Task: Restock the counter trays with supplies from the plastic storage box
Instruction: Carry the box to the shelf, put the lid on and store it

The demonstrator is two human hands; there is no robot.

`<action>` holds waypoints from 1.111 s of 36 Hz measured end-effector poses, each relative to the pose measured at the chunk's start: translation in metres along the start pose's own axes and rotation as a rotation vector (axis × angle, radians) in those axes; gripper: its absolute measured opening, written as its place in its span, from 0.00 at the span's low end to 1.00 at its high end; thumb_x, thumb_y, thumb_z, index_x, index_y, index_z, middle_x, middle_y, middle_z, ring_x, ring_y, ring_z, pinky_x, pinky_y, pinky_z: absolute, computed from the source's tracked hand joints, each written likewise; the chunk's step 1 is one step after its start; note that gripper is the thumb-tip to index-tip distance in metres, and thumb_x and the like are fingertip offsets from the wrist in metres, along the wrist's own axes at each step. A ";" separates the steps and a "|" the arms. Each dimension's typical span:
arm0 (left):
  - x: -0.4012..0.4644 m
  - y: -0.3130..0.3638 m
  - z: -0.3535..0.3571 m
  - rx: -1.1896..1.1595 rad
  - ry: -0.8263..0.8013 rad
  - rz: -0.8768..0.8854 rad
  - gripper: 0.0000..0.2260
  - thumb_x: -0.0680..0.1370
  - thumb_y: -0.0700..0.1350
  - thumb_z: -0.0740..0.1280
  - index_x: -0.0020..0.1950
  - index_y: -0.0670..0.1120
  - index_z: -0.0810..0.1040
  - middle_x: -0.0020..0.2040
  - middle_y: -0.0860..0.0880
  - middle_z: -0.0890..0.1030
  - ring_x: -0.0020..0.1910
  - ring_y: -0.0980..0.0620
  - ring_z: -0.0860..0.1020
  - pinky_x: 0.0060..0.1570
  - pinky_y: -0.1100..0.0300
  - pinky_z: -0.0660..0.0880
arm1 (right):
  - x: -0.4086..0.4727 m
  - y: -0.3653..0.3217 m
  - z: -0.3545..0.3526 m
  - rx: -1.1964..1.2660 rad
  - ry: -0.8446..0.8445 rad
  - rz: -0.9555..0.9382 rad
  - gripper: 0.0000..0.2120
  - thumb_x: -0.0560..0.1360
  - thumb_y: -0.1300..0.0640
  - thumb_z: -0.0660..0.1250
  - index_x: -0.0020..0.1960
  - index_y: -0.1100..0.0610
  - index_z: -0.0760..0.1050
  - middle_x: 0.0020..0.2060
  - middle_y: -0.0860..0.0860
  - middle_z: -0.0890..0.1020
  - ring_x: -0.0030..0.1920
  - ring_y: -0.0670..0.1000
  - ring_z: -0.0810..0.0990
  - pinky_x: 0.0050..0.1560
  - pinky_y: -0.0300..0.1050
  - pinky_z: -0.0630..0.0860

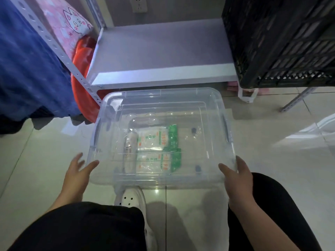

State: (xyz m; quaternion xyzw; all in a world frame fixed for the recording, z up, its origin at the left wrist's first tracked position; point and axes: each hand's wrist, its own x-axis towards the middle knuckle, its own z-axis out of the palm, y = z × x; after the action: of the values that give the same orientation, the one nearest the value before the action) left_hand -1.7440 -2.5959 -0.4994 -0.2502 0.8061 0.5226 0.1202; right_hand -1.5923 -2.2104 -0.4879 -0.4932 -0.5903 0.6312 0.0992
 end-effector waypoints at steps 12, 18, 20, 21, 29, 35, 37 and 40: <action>-0.006 0.002 -0.003 -0.564 -0.343 -0.197 0.37 0.57 0.47 0.84 0.66 0.53 0.79 0.60 0.47 0.84 0.58 0.41 0.83 0.51 0.38 0.80 | 0.000 -0.034 -0.011 0.302 -0.189 0.210 0.16 0.74 0.57 0.71 0.60 0.45 0.78 0.58 0.48 0.83 0.60 0.52 0.78 0.63 0.62 0.68; -0.016 0.055 -0.007 -0.605 -0.367 -0.264 0.16 0.64 0.42 0.77 0.51 0.46 0.82 0.57 0.42 0.80 0.52 0.39 0.79 0.50 0.33 0.78 | -0.002 -0.081 -0.018 0.378 -0.246 0.157 0.08 0.73 0.53 0.73 0.52 0.45 0.81 0.52 0.47 0.86 0.57 0.52 0.80 0.61 0.61 0.71; -0.023 0.069 -0.011 -0.606 -0.387 -0.280 0.16 0.67 0.42 0.75 0.54 0.46 0.80 0.60 0.42 0.78 0.52 0.40 0.79 0.50 0.33 0.78 | -0.007 -0.088 -0.025 0.385 -0.249 0.131 0.09 0.73 0.53 0.73 0.53 0.46 0.81 0.51 0.47 0.86 0.59 0.54 0.79 0.61 0.62 0.72; -0.027 0.075 -0.015 -0.604 -0.405 -0.281 0.17 0.68 0.42 0.74 0.56 0.45 0.79 0.61 0.42 0.78 0.54 0.39 0.79 0.51 0.32 0.78 | -0.010 -0.090 -0.029 0.387 -0.256 0.120 0.09 0.73 0.52 0.73 0.53 0.46 0.82 0.51 0.47 0.86 0.60 0.54 0.79 0.62 0.63 0.71; -0.058 0.127 -0.044 -0.562 -0.445 -0.073 0.24 0.73 0.44 0.70 0.69 0.45 0.75 0.66 0.42 0.80 0.63 0.36 0.79 0.54 0.29 0.76 | -0.044 -0.116 -0.059 0.501 -0.342 -0.061 0.16 0.69 0.55 0.72 0.57 0.48 0.82 0.53 0.46 0.85 0.60 0.54 0.81 0.60 0.61 0.74; -0.061 0.174 -0.065 -0.580 -0.571 0.142 0.24 0.74 0.49 0.71 0.70 0.45 0.77 0.66 0.40 0.80 0.65 0.37 0.78 0.57 0.25 0.72 | -0.057 -0.174 -0.065 0.561 -0.365 -0.289 0.17 0.66 0.49 0.73 0.54 0.46 0.82 0.55 0.47 0.85 0.62 0.55 0.80 0.61 0.64 0.73; -0.060 0.189 -0.068 -0.620 -0.585 0.140 0.27 0.70 0.52 0.76 0.68 0.49 0.79 0.66 0.41 0.80 0.65 0.37 0.78 0.57 0.27 0.73 | -0.055 -0.195 -0.065 0.558 -0.397 -0.349 0.20 0.65 0.47 0.72 0.57 0.46 0.82 0.53 0.48 0.83 0.57 0.56 0.79 0.61 0.64 0.72; -0.062 0.206 -0.065 -0.691 -0.594 0.143 0.32 0.70 0.51 0.77 0.73 0.49 0.74 0.70 0.41 0.77 0.67 0.35 0.76 0.55 0.28 0.74 | -0.050 -0.220 -0.060 0.592 -0.398 -0.376 0.15 0.68 0.50 0.72 0.55 0.45 0.82 0.48 0.49 0.75 0.51 0.54 0.71 0.64 0.66 0.69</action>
State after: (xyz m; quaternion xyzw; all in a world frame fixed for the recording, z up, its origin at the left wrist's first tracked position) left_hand -1.7956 -2.5694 -0.2824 -0.0590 0.5303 0.8169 0.2191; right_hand -1.6240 -2.1447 -0.2665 -0.1950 -0.4704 0.8280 0.2345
